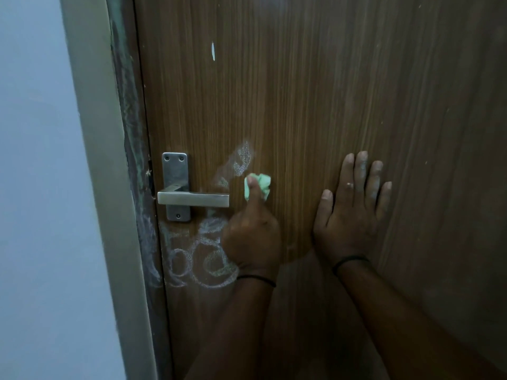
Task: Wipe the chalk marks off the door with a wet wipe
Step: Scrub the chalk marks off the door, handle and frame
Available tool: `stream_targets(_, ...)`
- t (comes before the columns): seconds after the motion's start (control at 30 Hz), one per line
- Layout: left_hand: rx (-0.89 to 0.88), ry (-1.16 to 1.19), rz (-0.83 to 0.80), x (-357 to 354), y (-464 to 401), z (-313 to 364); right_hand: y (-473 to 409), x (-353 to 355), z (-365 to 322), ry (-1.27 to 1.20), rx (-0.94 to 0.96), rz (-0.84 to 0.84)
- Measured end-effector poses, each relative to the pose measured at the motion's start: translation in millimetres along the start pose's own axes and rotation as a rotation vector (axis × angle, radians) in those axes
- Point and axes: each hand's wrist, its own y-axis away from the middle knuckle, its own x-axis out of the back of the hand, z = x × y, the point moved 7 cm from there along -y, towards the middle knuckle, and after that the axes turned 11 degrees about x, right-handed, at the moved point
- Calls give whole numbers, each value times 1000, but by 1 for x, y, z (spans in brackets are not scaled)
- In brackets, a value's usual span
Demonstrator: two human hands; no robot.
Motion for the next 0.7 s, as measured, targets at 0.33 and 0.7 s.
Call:
stream_targets(0.33,-257,-166,-174,22,21,-28,-2,10,-8,-49,-50,-118)
stream_targets(0.7,689,467,-509,22,12,-67,15,30,-93,-551,339,-278)
